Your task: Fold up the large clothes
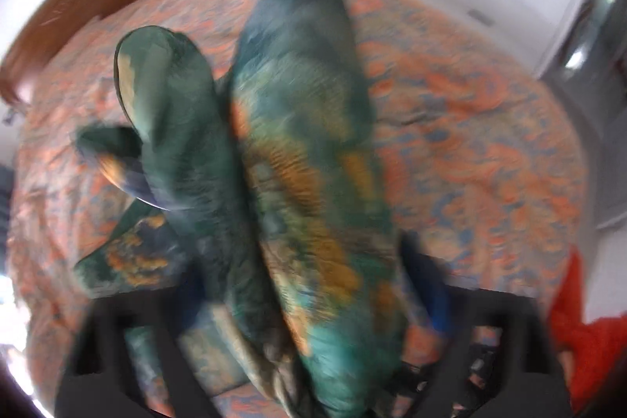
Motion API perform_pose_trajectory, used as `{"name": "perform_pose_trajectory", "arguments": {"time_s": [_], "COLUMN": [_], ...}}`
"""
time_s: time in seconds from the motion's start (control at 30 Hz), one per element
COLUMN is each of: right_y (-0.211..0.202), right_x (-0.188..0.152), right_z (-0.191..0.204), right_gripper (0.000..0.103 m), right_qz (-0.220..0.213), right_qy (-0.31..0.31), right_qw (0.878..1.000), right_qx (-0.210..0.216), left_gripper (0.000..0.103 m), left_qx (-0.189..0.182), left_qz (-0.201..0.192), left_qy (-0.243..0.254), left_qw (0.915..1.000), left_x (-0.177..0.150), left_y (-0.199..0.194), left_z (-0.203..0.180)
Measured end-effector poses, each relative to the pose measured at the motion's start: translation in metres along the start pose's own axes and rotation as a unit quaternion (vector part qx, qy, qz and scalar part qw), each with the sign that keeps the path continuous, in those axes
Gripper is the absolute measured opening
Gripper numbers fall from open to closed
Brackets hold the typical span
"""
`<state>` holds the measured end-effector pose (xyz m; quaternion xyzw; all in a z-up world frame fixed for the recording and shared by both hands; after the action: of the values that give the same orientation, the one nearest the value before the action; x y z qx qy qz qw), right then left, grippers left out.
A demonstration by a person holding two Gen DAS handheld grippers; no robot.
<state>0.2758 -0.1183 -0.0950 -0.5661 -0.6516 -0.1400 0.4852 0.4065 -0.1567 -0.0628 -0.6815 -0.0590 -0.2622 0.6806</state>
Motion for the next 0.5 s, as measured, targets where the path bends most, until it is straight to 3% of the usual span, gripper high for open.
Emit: {"name": "perform_pose_trajectory", "arguments": {"time_s": [0.1,0.17,0.23,0.27,0.3,0.4,0.5], "right_y": [0.001,0.002,-0.005,-0.011,-0.018,-0.042,-0.056], "right_x": [-0.001,-0.007,-0.010,-0.011,-0.013,-0.026,-0.044], "right_z": [0.009,0.007,-0.001,-0.005,-0.008,-0.024,-0.036], "right_gripper": [0.026,0.030,0.042,0.055,0.062,0.068,0.068], "right_qz": [0.008,0.013,0.008,0.001,-0.008,-0.039,-0.035], "right_qy": [-0.005,0.008,0.041,0.061,0.082,0.154,0.178], "right_qw": [1.000,1.000,0.999,0.997,0.994,0.982,0.979], "right_qx": [0.009,0.012,0.031,0.052,0.070,0.104,0.089], "left_gripper": [0.033,0.030,0.029,0.029,0.028,0.029,0.029], "left_qx": [-0.007,-0.028,-0.032,-0.037,-0.042,-0.059,-0.068], "left_qz": [0.001,0.000,-0.007,-0.009,-0.009,-0.011,-0.018], "left_qy": [-0.011,-0.029,-0.045,-0.057,-0.069,-0.119,-0.158], "left_qw": [0.9999,0.9992,0.9984,0.9976,0.9967,0.9911,0.9849], "left_x": [-0.003,-0.004,-0.005,-0.007,-0.007,-0.014,-0.025], "left_y": [0.003,-0.002,-0.007,-0.010,-0.011,-0.016,-0.015], "left_z": [0.010,0.026,0.047,0.061,0.072,0.121,0.165]}}
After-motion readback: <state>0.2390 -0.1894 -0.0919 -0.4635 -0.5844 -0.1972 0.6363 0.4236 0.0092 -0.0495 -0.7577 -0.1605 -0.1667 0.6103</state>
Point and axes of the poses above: each gripper's, at about its wrist camera, not at the fingertips, and y roughly the way its jaws point, z to its left, x to its top, the point moved 4 cm from there along y, roughly the way its jaws point, and after that the axes turned 14 degrees about -y, right-handed, at the moved point
